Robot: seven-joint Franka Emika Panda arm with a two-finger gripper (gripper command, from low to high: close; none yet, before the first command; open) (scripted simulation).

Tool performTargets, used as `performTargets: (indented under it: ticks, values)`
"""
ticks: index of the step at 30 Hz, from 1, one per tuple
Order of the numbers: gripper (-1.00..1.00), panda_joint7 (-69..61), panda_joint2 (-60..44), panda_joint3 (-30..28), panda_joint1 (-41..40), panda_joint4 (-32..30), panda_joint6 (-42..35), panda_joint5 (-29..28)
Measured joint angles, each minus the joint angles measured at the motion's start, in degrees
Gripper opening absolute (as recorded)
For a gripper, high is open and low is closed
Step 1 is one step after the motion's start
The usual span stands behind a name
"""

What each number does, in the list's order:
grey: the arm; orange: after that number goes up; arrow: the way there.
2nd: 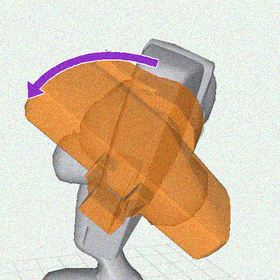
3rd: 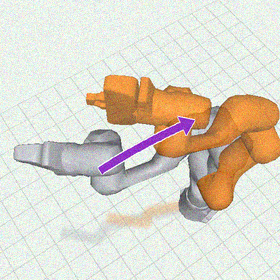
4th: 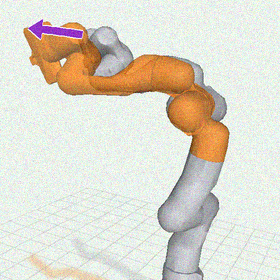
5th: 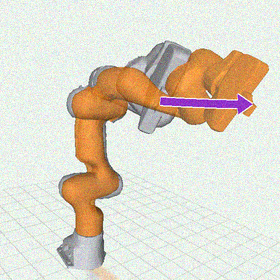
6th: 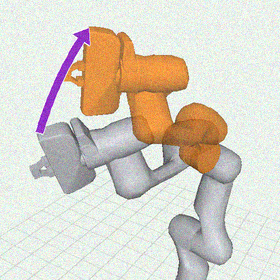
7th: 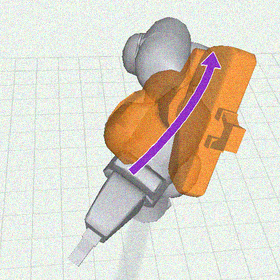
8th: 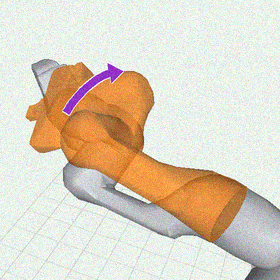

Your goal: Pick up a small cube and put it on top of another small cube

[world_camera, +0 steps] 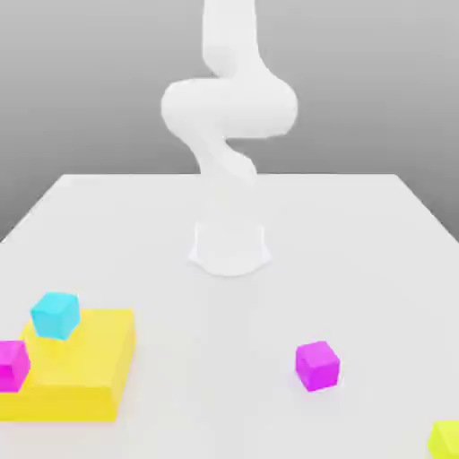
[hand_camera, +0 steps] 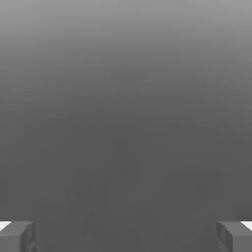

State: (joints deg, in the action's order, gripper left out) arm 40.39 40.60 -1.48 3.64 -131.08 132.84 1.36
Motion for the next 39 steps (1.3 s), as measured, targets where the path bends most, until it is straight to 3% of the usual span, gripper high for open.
performTargets:
  ticks: [10,19,25,32,36,37,39]
  values:
    - [0.0,-22.65,-21.24,-3.74,12.34,2.87,4.18,6.43]
    - [0.0,-41.06,-39.83,-1.87,19.3,5.36,8.03,9.81]
    - [0.0,-50.25,-51.74,0.33,21.84,6.85,11.13,7.55]
    - [0.0,-57.14,-65.0,1.83,25.54,8.54,15.06,-0.39]
    - [0.0,-57.77,-73.31,1.72,26.21,10.3,20.71,-1.63]
    - [-1.0,-57.79,-74.51,1.72,26.22,10.57,21.61,-1.65]
    - [-1.0,-57.79,-74.51,1.72,26.22,10.57,21.6,-1.65]
